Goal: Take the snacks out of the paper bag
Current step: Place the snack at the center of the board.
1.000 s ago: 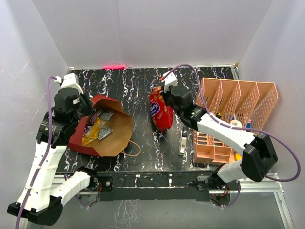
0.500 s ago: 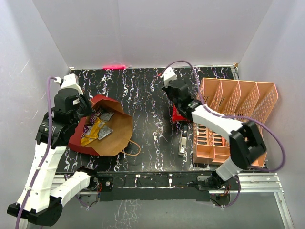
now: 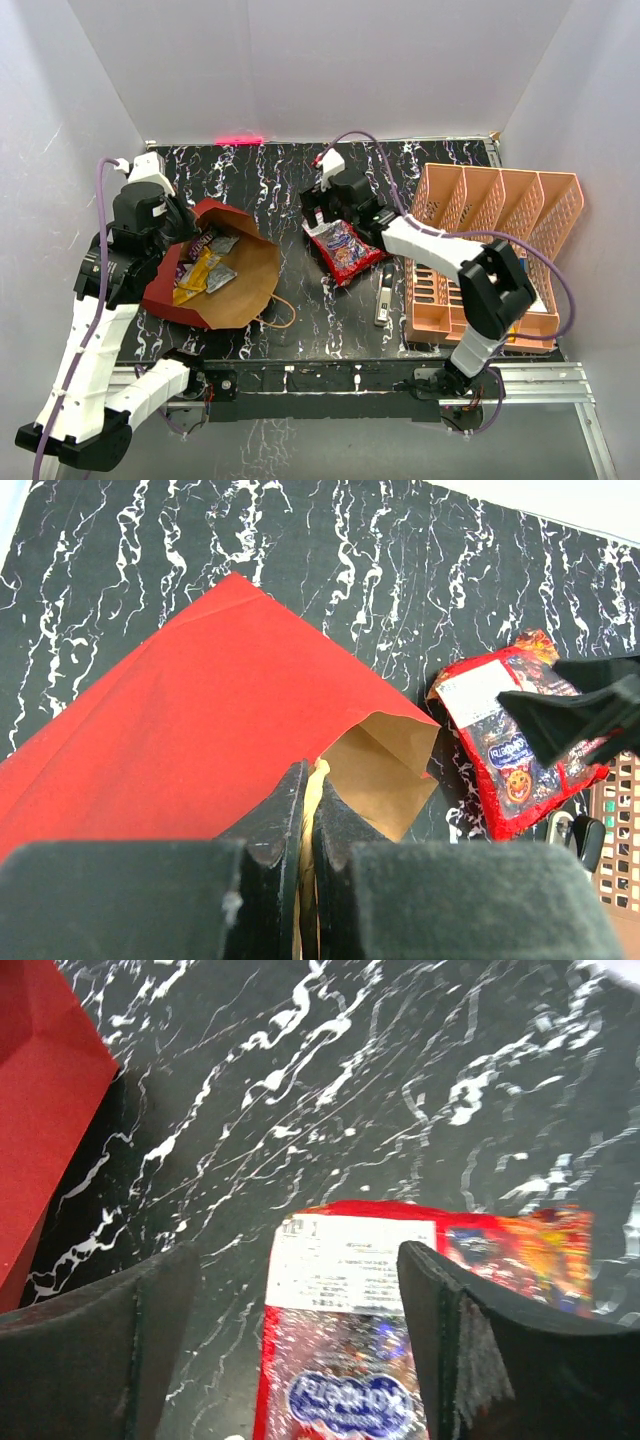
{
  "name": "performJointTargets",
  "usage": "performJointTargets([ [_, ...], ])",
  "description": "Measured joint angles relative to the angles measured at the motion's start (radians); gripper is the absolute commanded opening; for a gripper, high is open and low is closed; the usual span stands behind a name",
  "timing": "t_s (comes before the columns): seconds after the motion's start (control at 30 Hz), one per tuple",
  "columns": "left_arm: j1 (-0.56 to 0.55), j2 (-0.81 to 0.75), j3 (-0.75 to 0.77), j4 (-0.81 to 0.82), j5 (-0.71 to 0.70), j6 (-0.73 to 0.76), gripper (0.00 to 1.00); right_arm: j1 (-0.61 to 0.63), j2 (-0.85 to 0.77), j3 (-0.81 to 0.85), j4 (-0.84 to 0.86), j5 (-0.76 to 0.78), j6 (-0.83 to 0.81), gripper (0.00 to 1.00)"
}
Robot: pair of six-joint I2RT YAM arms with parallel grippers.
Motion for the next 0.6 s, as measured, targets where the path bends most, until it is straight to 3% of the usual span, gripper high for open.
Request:
performJointTargets([
  [0.27,0.0,0.002,0.0,0.001,0.038,-0.02,0.0,-0.031,-0.166,-0.005,-0.039,0.194,-0.08,0.84],
  [0.43,0.0,-0.006,-0.011,0.009,0.084,-0.026,0.0,-0.044,-0.135,-0.074,-0.046,0.277,-0.068,0.74],
  [0.6,0.0,-0.076,-0.103,0.047,0.179,-0.015,0.0,-0.046,-0.028,-0.148,-0.058,0.248,-0.007,0.73],
])
